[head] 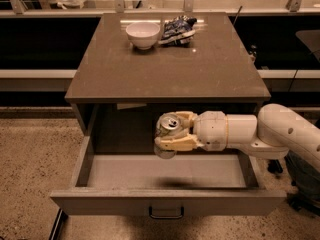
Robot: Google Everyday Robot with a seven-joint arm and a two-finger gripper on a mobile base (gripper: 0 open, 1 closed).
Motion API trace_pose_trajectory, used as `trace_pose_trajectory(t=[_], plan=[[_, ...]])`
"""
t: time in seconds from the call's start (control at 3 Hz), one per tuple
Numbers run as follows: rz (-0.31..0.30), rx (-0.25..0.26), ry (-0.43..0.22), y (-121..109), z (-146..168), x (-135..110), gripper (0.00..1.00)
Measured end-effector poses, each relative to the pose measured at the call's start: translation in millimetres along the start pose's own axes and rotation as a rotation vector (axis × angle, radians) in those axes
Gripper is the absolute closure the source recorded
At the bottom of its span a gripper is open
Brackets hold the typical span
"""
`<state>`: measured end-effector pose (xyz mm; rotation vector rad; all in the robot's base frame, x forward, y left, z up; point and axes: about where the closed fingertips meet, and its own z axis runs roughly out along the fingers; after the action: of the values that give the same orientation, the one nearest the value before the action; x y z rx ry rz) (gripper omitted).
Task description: Pick 7up can from top drawer and place on counter
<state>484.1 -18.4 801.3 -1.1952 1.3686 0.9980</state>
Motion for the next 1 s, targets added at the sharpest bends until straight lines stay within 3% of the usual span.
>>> trace_pose_trajectory(t=[0.33, 0.67, 1.0], plan=[[-0.034, -0.012, -0.041, -0.4, -12.7, -43.4, 1.00], [-0.088, -0.025, -0.061, -18.2, -32.9, -110.0, 1.00], [-0.100, -0.010, -0.029, -47.4, -45.8, -149.4, 1.00]])
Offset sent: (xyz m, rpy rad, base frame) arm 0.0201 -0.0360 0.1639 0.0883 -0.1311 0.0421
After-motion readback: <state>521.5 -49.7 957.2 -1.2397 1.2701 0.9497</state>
